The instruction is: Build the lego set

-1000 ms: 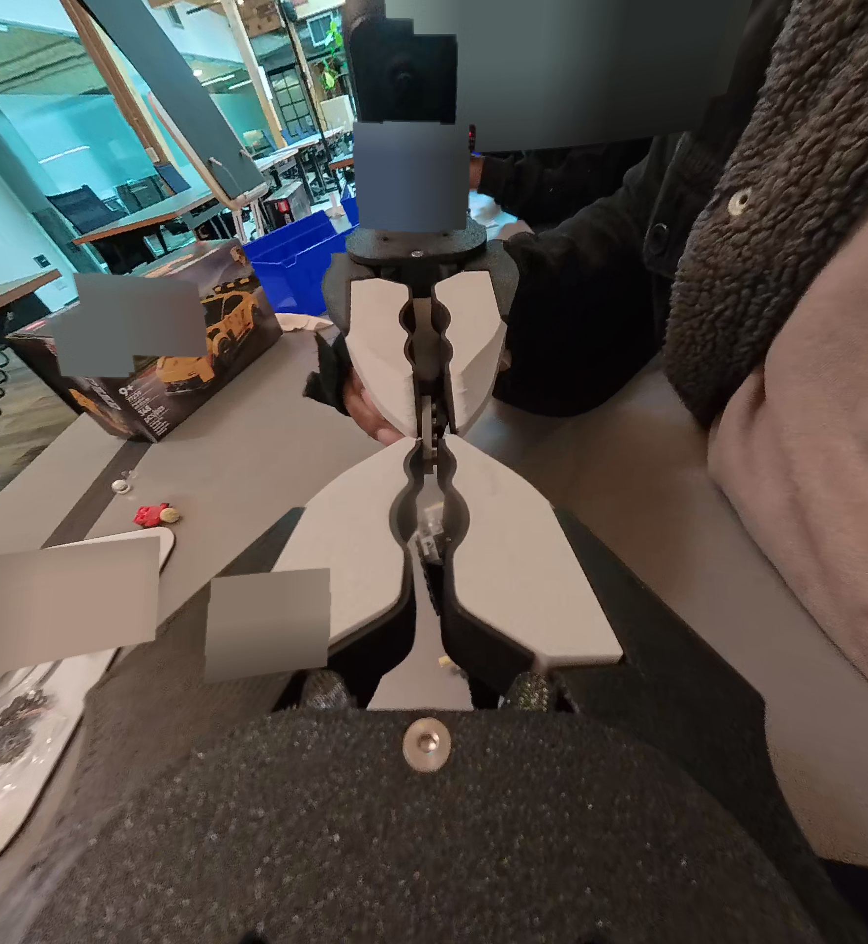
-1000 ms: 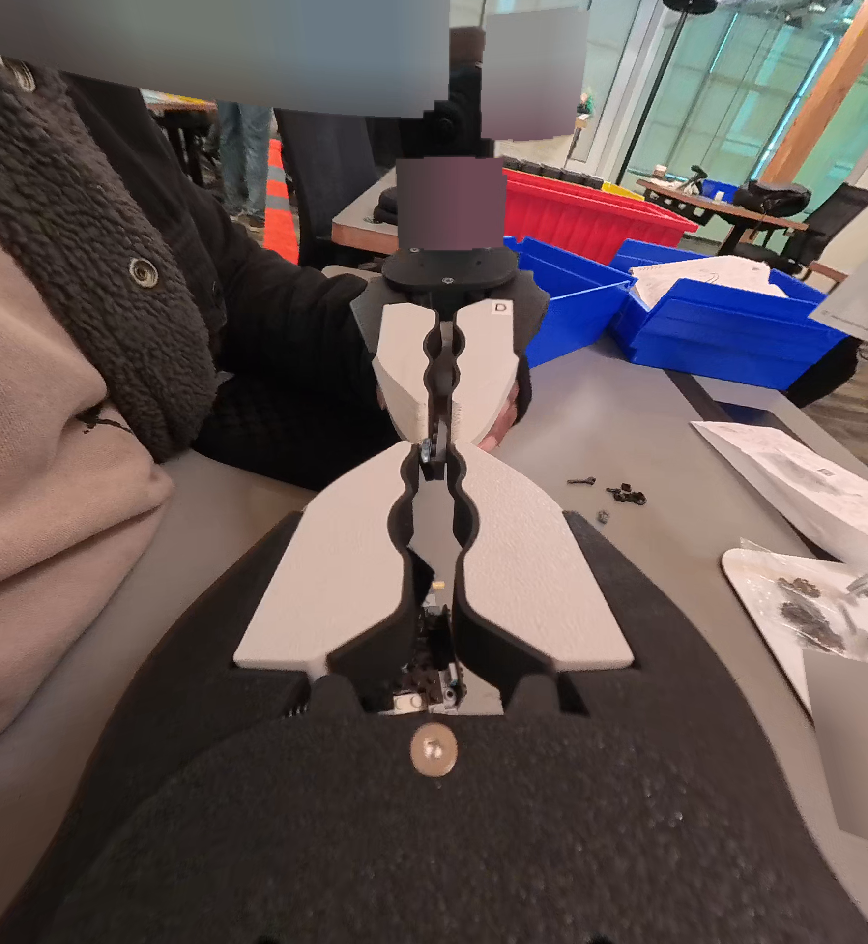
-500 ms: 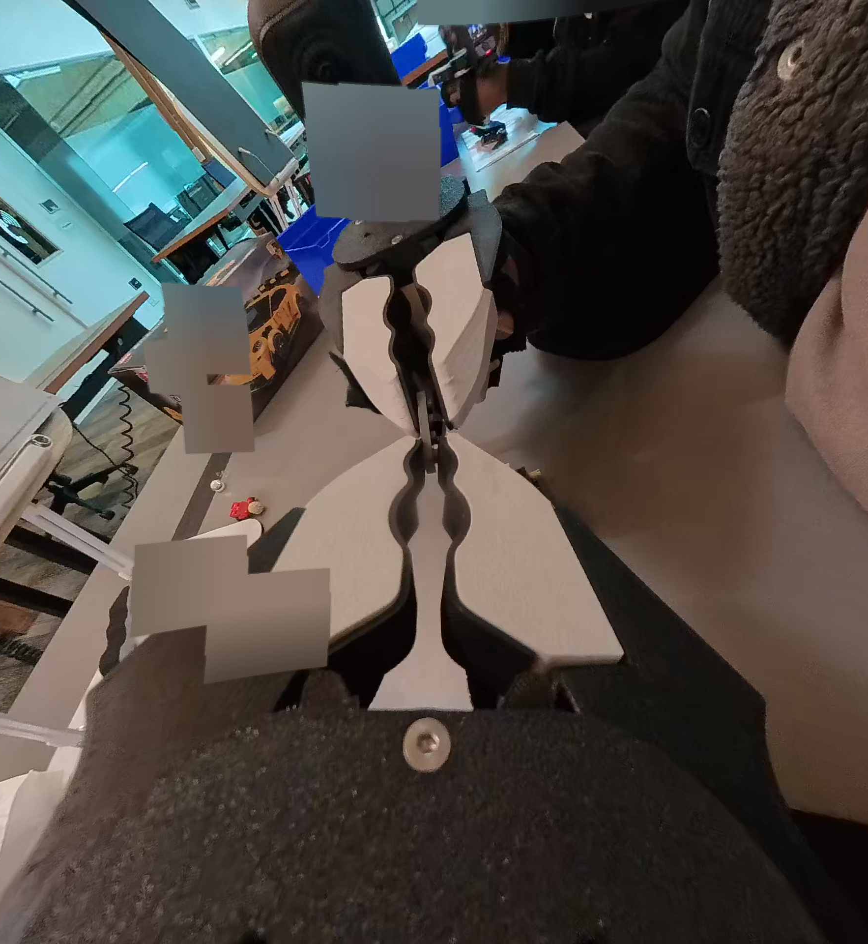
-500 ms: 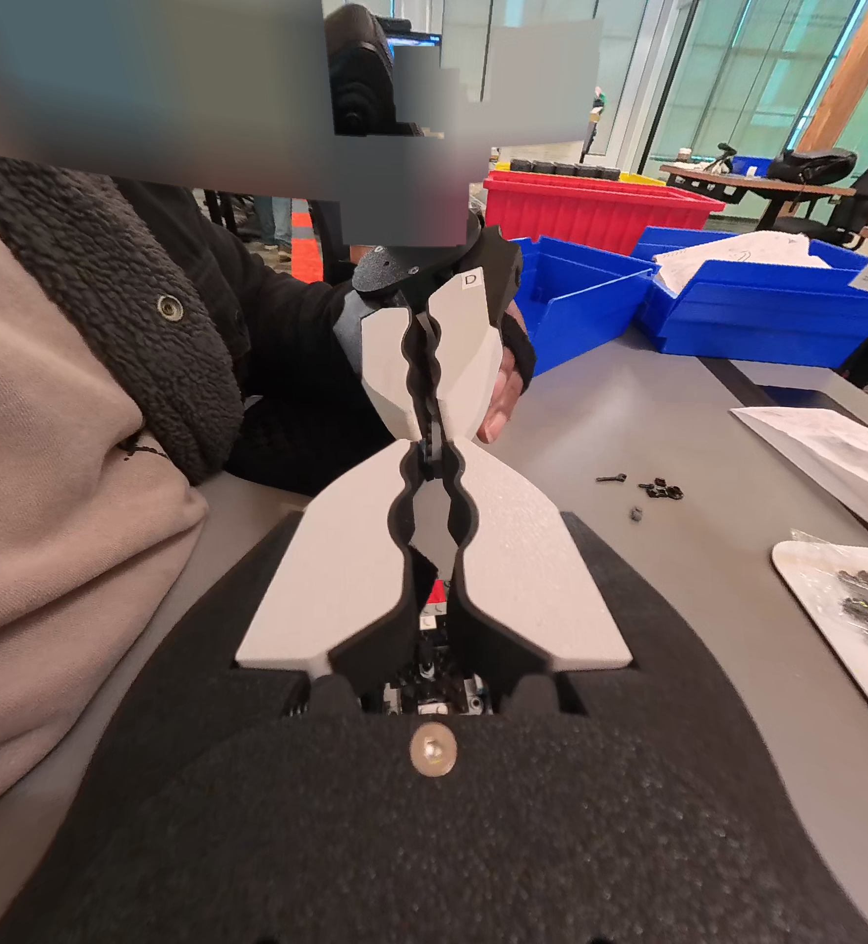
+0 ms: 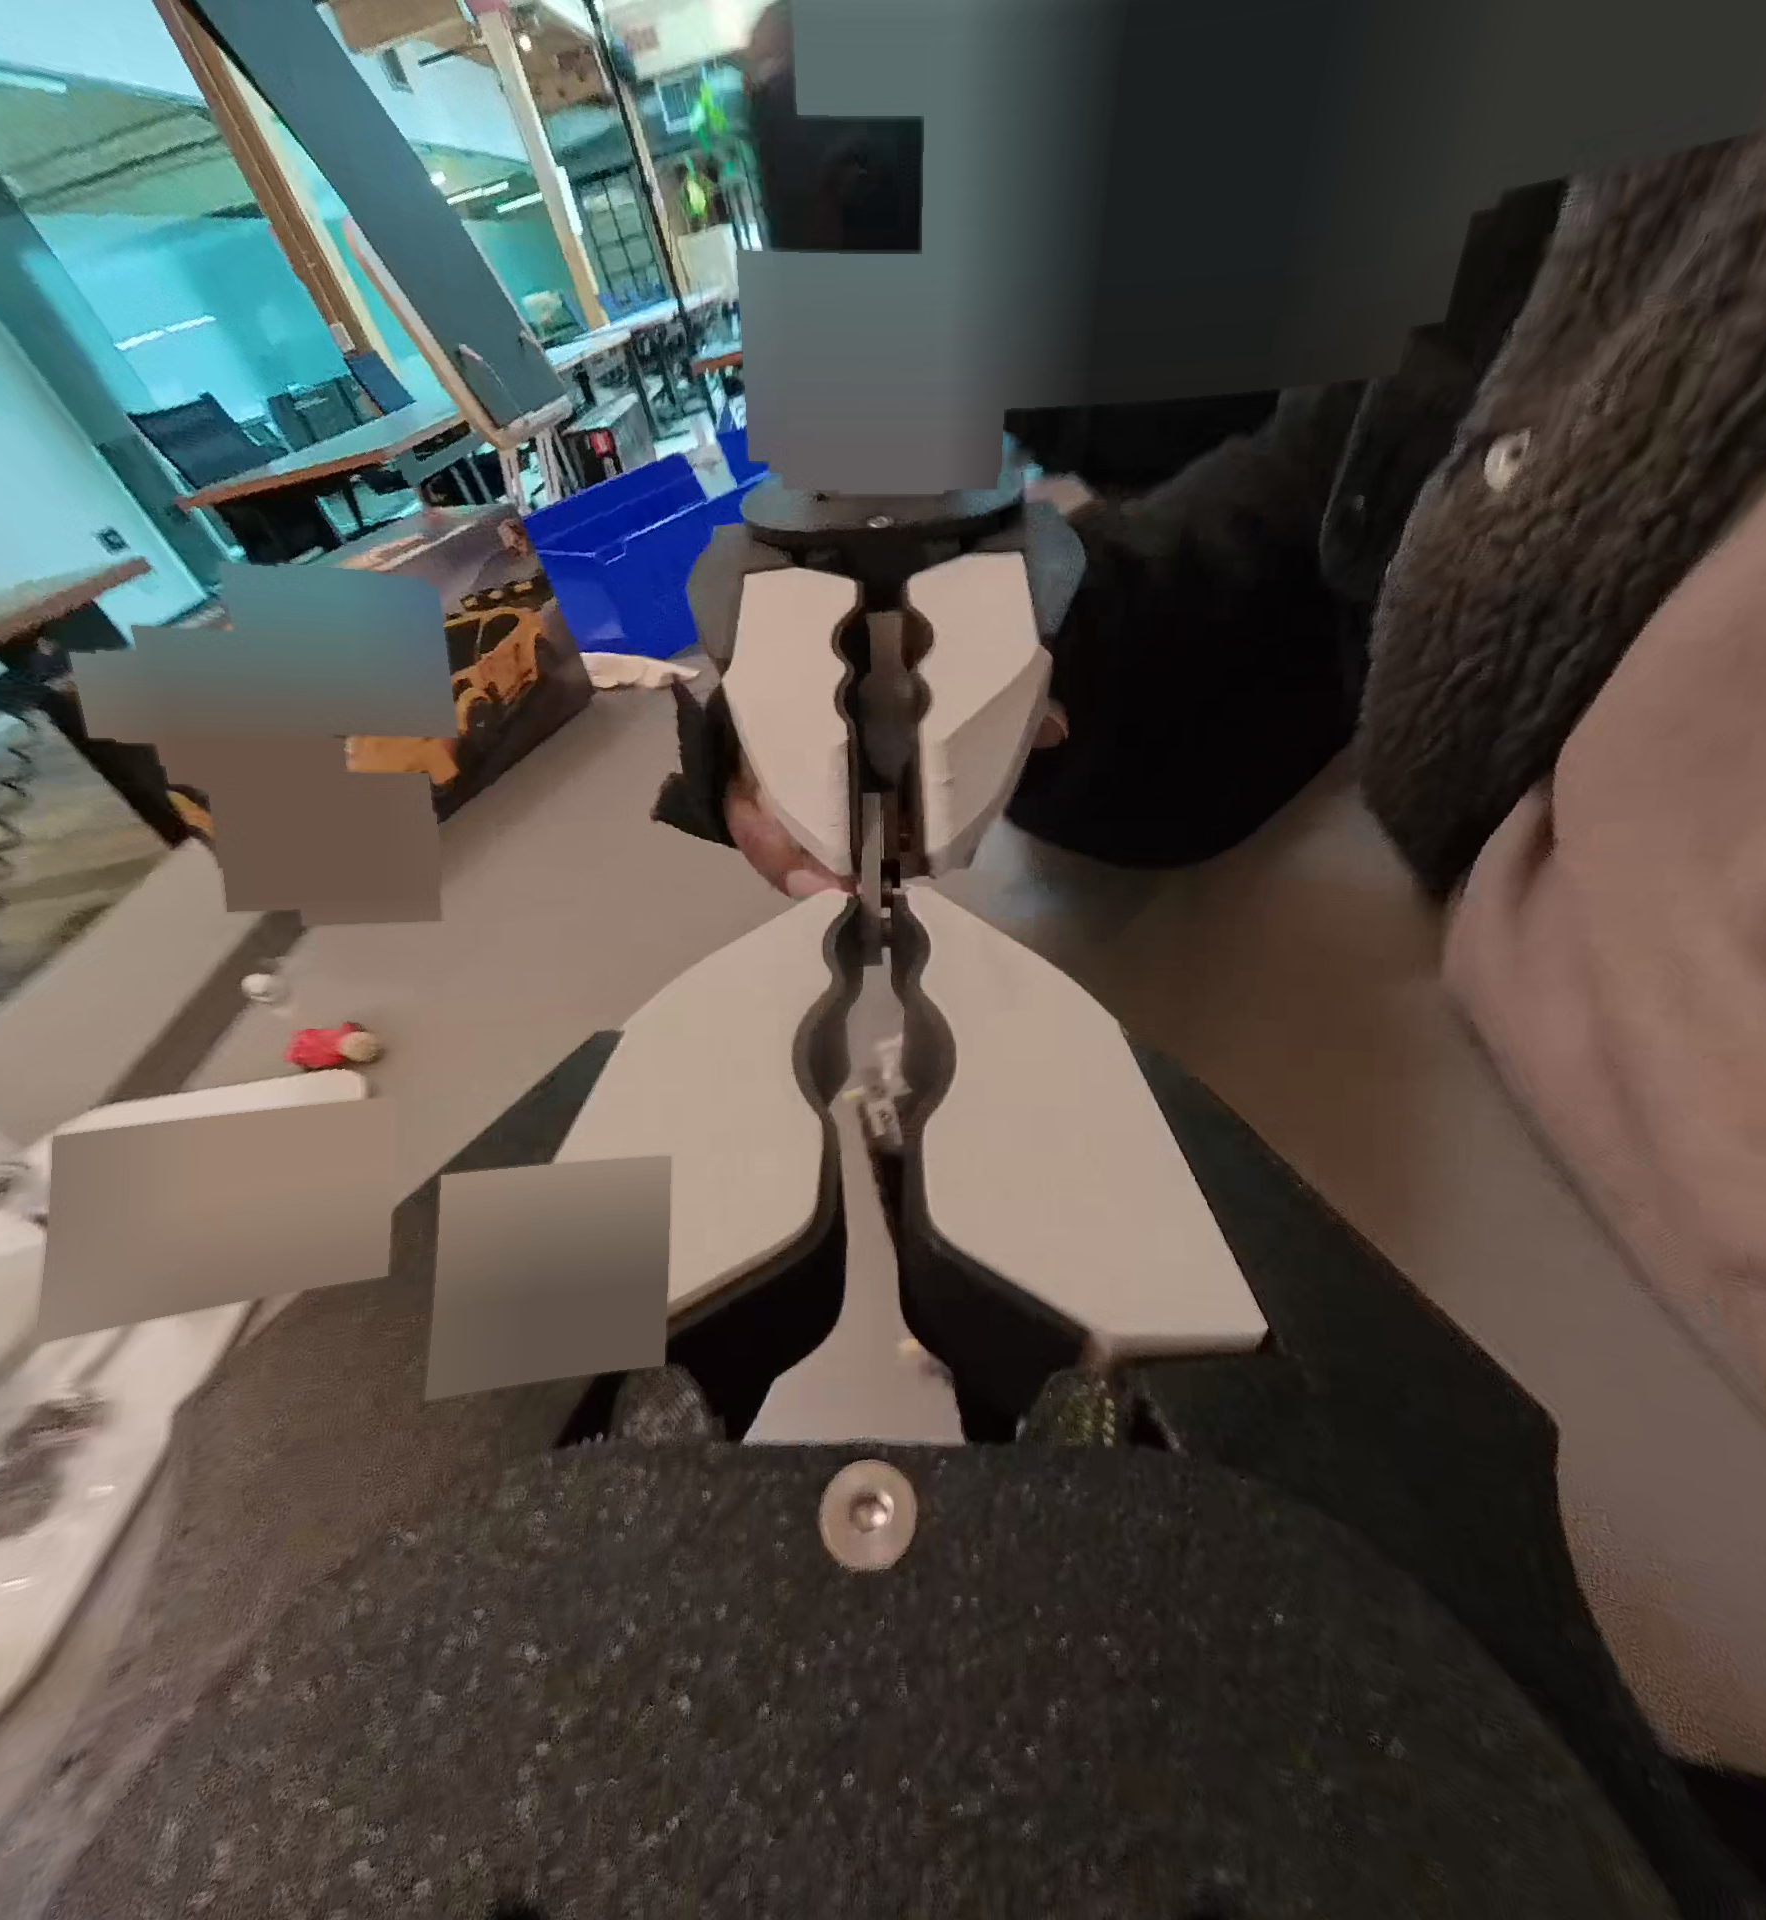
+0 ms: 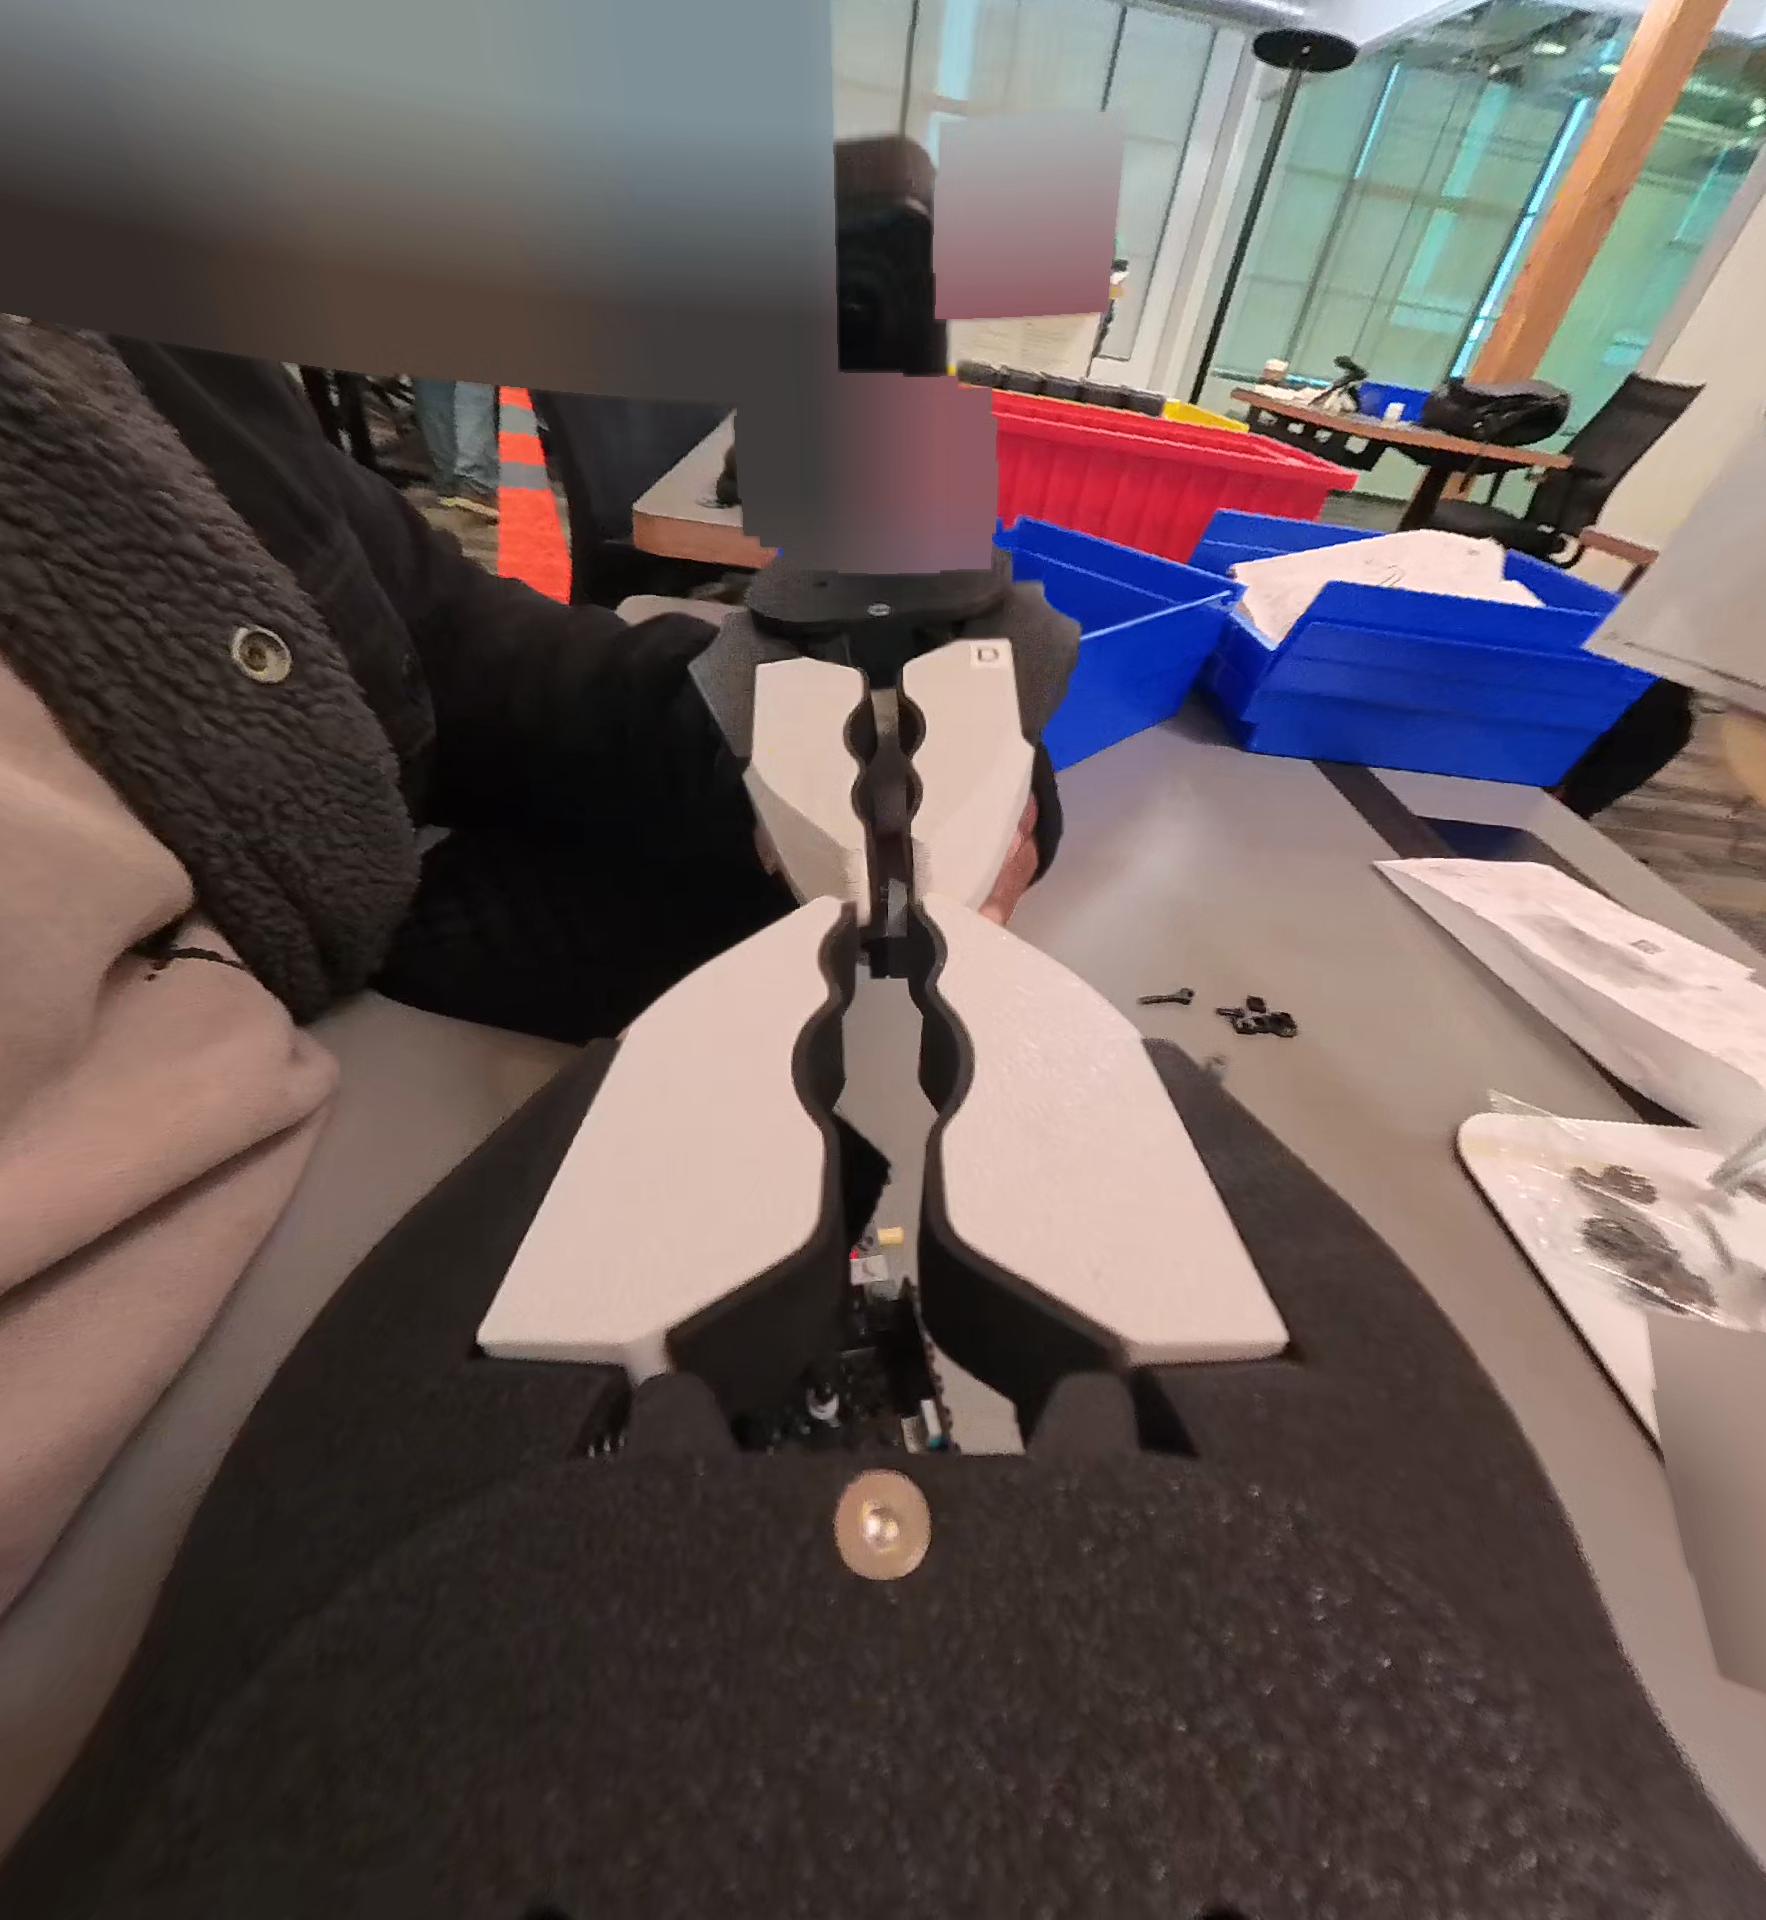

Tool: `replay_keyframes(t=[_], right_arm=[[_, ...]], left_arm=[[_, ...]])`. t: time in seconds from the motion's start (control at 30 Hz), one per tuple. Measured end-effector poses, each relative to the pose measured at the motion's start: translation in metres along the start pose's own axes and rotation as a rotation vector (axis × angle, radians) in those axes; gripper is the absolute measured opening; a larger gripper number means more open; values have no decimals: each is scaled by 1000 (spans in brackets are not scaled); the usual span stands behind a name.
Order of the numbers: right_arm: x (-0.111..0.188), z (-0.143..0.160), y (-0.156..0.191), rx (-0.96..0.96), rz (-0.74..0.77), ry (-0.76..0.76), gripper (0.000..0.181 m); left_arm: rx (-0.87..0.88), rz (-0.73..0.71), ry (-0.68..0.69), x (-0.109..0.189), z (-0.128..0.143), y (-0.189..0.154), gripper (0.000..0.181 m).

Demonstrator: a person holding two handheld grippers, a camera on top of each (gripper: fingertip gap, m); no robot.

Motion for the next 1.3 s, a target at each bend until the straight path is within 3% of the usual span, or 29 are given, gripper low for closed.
replay_keyframes(t=[0.13, 0.4, 0.57, 0.87, 1.0, 1.13, 1.23, 1.3], right_arm=[[3, 0, -4, 8, 18, 33, 22], [13, 4, -18, 216, 142, 173, 23], [15, 21, -21, 270, 141, 273, 26], [12, 39, -12, 244, 59, 316, 8], [20, 49, -20, 96, 33, 267, 8], [18, 59, -14, -2, -37, 249, 8], [16, 64, -12, -38, -61, 247, 8], [16, 67, -11, -40, -67, 259, 8]], left_arm=[[248, 89, -102, 3, -7, 7, 5], [957, 297, -134, -2, -6, 23, 5], [1142, 343, -66, -9, 13, 24, 4], [1104, 305, -1, -15, 26, 23, 7], [734, 56, 83, -16, 36, 34, 31], [396, -79, 160, -23, 39, 29, 23], [255, -150, 225, -25, 46, 29, 9], [210, -174, 256, -26, 49, 29, 9]])
Point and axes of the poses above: each gripper's, where its closed fingertips meet, x back along the fingers, z out of its underside, y = z × x across the jaws, the point moved 2 cm from there along x, back along the fingers, and after that the axes turned 13 degrees about x, right-handed, at the moved point
